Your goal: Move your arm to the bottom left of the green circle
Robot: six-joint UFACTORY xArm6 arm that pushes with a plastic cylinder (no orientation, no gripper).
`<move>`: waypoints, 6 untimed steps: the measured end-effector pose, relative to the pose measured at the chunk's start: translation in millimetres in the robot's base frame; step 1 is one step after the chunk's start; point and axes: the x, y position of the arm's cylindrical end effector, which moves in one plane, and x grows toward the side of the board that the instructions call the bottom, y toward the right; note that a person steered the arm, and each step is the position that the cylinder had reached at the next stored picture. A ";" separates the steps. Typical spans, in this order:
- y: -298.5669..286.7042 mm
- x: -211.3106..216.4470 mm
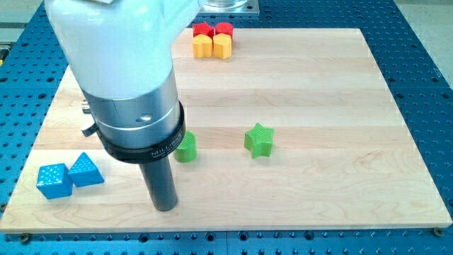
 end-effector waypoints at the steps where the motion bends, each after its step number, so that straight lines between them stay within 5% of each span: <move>1: 0.0 5.1; 6: -1.6 7.3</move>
